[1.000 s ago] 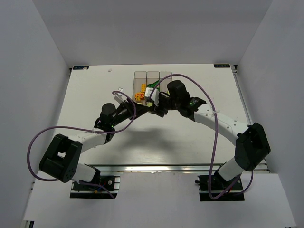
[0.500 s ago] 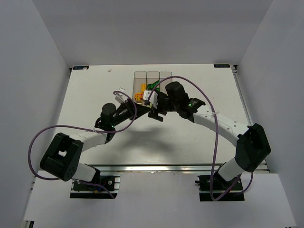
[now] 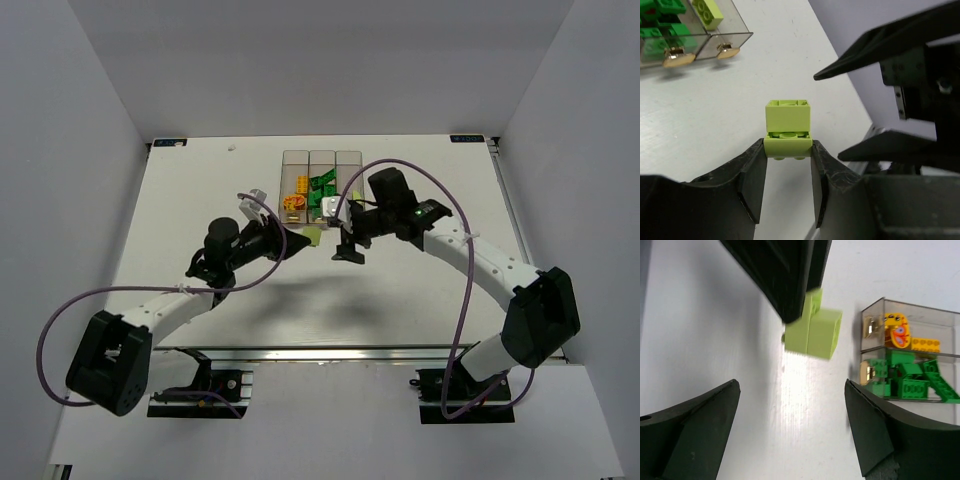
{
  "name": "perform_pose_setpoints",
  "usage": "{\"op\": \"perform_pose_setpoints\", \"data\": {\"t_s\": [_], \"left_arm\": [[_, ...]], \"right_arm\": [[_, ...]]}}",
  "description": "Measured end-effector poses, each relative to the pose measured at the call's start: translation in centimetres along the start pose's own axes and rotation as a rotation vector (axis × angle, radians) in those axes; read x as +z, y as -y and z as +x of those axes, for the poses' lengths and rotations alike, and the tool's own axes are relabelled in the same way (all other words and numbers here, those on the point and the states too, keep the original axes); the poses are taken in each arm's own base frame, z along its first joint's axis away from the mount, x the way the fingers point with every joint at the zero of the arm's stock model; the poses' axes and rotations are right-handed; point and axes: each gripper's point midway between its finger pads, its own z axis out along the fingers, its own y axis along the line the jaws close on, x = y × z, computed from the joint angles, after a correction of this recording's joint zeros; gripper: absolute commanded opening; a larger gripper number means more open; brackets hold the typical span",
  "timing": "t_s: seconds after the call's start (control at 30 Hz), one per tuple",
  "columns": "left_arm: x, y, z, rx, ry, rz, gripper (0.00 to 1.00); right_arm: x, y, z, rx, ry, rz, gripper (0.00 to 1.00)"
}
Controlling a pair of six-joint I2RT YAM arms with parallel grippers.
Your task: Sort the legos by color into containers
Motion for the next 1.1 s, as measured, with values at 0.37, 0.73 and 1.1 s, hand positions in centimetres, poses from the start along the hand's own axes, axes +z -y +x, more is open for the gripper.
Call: {"op": "perform_pose_setpoints", "data": {"t_s": [0.37,0.73,1.1], "left_arm": [[-4.0,2.4,0.1,0.404,-0.011,0.067,0.04],[-4.9,1.3,3.5,0.575,-0.164,0.046,0.01],[-4.6,3.1,3.2,0.664,-0.184,0.082,0.01]], "right_arm": [[-1.4,-2.7,-2.1,0.055,0.131,-0.189,0.89],[0.1,-2.9,-5.0,0.081,0.214,-0.274,0.89],[2.2,-4.7,-4.4,0.107,0.212,-0.36,0.87]]}}
